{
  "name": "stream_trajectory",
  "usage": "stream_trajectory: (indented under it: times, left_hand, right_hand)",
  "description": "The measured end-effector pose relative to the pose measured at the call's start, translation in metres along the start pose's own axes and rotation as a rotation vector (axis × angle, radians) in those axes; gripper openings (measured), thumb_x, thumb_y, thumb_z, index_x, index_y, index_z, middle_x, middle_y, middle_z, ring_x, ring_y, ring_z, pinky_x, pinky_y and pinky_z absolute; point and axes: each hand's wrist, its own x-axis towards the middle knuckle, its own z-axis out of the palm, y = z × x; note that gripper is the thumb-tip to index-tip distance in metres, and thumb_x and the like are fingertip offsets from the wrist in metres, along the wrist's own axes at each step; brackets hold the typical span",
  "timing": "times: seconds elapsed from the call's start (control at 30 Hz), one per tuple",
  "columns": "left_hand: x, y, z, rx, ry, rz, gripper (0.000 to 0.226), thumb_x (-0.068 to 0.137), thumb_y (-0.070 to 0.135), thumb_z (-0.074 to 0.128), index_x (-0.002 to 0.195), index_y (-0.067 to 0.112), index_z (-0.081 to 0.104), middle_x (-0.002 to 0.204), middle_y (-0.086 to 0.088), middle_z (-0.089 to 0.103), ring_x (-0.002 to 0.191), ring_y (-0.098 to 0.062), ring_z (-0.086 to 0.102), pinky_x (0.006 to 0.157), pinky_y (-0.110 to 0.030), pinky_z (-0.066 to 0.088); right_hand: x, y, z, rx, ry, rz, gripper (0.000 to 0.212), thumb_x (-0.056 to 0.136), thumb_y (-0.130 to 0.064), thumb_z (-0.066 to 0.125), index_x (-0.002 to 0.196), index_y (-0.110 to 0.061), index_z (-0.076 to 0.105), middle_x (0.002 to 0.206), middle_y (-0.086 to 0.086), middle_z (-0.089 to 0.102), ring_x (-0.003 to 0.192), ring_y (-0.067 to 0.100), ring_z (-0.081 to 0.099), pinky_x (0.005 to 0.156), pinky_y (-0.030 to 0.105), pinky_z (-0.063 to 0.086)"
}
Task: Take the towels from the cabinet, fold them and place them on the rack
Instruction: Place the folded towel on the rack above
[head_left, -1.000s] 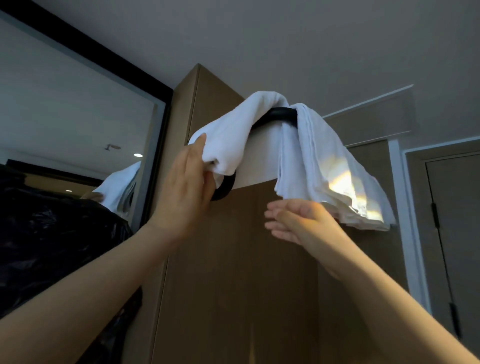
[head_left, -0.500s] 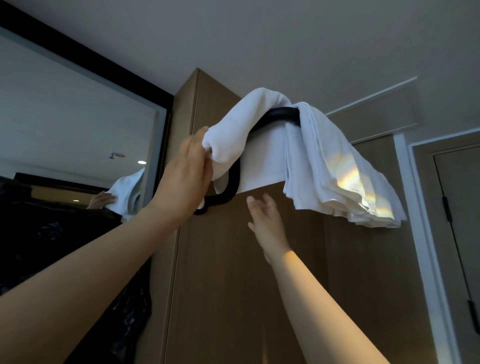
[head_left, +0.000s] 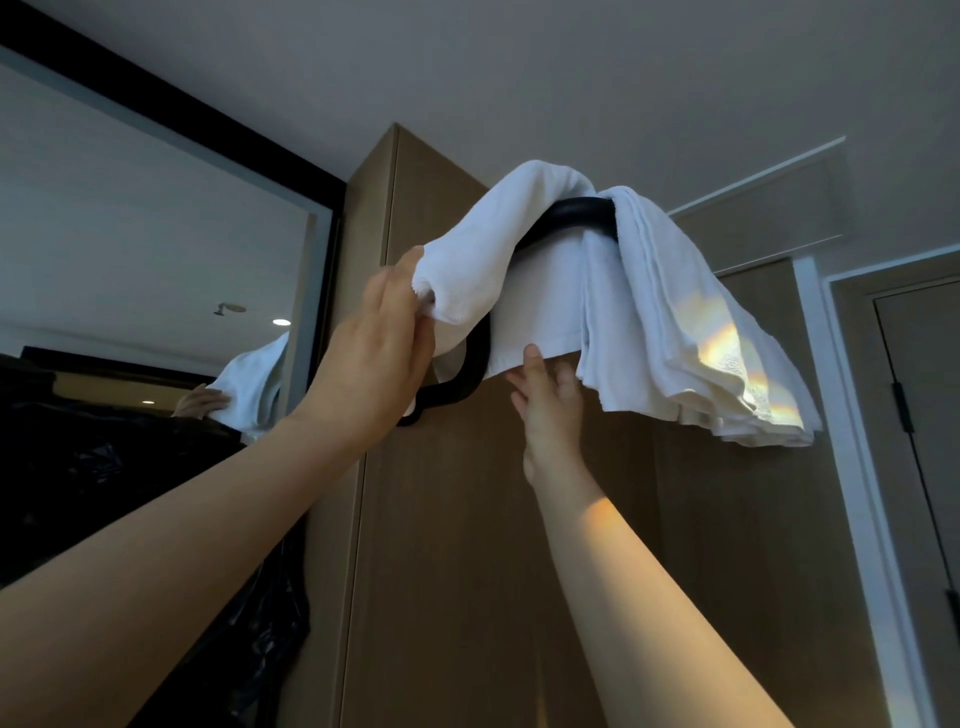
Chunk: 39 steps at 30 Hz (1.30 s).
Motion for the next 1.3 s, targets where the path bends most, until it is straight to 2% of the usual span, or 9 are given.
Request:
stream_trajectory:
  times: [0.13, 0.23, 0.43, 0.73, 0.8, 0.87, 0.93, 1.03, 1.3]
  left_hand:
    - [0.000, -0.001, 0.000, 0.012, 0.004, 0.014, 0.049, 0.098, 0.009, 0.044, 0.146, 0.007, 0.034, 0.136, -0.016, 0.046, 0.103, -0.034, 0.056, 0.080, -0.048, 0.050]
    - [-0.002, -0.002, -0.001, 0.023, 0.005, 0.034, 0.048, 0.099, 0.009, 0.044, 0.146, 0.006, 0.035, 0.134, -0.017, 0.047, 0.098, -0.035, 0.058, 0.077, -0.047, 0.051]
    - [0.003, 0.001, 0.004, 0.040, -0.030, 0.019, 0.049, 0.099, 0.011, 0.042, 0.147, 0.008, 0.033, 0.142, -0.015, 0.045, 0.105, -0.037, 0.059, 0.080, -0.048, 0.051]
    - [-0.009, 0.009, 0.020, 0.032, -0.081, -0.005, 0.044, 0.099, 0.014, 0.046, 0.141, 0.001, 0.040, 0.128, -0.020, 0.055, 0.094, -0.041, 0.060, 0.072, -0.030, 0.037]
    - [-0.008, 0.009, 0.022, 0.028, -0.067, -0.012, 0.044, 0.099, 0.015, 0.047, 0.141, 0.003, 0.040, 0.125, -0.019, 0.056, 0.092, -0.040, 0.060, 0.071, -0.031, 0.039]
    - [-0.007, 0.009, 0.024, 0.029, -0.071, -0.013, 0.045, 0.099, 0.016, 0.046, 0.142, 0.005, 0.040, 0.124, -0.016, 0.057, 0.092, -0.038, 0.060, 0.073, -0.038, 0.047]
    - [-0.009, 0.010, 0.027, 0.022, -0.074, -0.010, 0.045, 0.099, 0.016, 0.046, 0.142, 0.006, 0.039, 0.123, -0.015, 0.057, 0.095, -0.037, 0.060, 0.077, -0.043, 0.050]
    - [-0.012, 0.010, 0.028, -0.022, -0.039, 0.015, 0.044, 0.097, 0.011, 0.051, 0.140, 0.007, 0.041, 0.124, -0.015, 0.058, 0.103, -0.025, 0.054, 0.078, -0.035, 0.046]
    - [-0.010, 0.013, 0.019, -0.121, -0.058, 0.038, 0.054, 0.091, 0.024, 0.062, 0.140, 0.018, 0.040, 0.124, 0.001, 0.058, 0.103, -0.009, 0.050, 0.074, -0.022, 0.041]
  right_hand:
    - [0.005, -0.004, 0.011, 0.017, 0.086, 0.007, 0.024, 0.095, -0.031, 0.064, 0.082, -0.011, 0.065, 0.081, -0.007, 0.062, 0.082, 0.007, 0.065, 0.096, 0.029, 0.052]
    - [-0.004, 0.005, 0.013, -0.160, 0.162, -0.174, 0.042, 0.093, -0.026, 0.067, 0.067, 0.004, 0.054, 0.065, 0.000, 0.048, 0.060, 0.014, 0.056, 0.067, 0.021, 0.046]
    - [-0.031, 0.027, 0.010, -0.416, 0.233, -0.492, 0.016, 0.093, -0.015, 0.066, 0.095, -0.003, 0.077, 0.102, 0.003, 0.069, 0.090, 0.006, 0.063, 0.078, 0.007, 0.045]
    - [-0.043, 0.017, 0.003, -0.640, 0.214, -0.495, 0.021, 0.095, -0.024, 0.063, 0.086, -0.009, 0.074, 0.121, 0.004, 0.054, 0.114, 0.017, 0.044, 0.100, 0.029, 0.041]
    - [-0.046, 0.009, -0.004, -0.590, 0.134, -0.372, 0.027, 0.096, -0.029, 0.061, 0.071, -0.022, 0.068, 0.147, 0.003, 0.037, 0.134, 0.015, 0.033, 0.109, 0.025, 0.034]
    - [-0.048, -0.003, -0.009, -0.446, 0.012, -0.285, 0.039, 0.097, -0.027, 0.059, 0.058, -0.026, 0.060, 0.157, -0.009, 0.028, 0.138, 0.002, 0.034, 0.099, 0.005, 0.029]
    - [-0.047, -0.012, -0.014, -0.315, -0.038, -0.279, 0.034, 0.097, -0.020, 0.057, 0.063, -0.018, 0.062, 0.130, -0.009, 0.057, 0.109, -0.003, 0.057, 0.086, 0.007, 0.037]
    - [-0.047, -0.018, -0.012, -0.115, -0.018, -0.225, 0.020, 0.094, -0.014, 0.058, 0.077, -0.014, 0.068, 0.082, -0.008, 0.066, 0.083, 0.002, 0.062, 0.083, 0.020, 0.046]
    - [-0.052, -0.041, 0.001, 0.170, 0.021, -0.219, 0.014, 0.098, -0.017, 0.059, 0.102, -0.004, 0.056, 0.089, -0.004, 0.072, 0.092, 0.010, 0.071, 0.087, 0.025, 0.055]
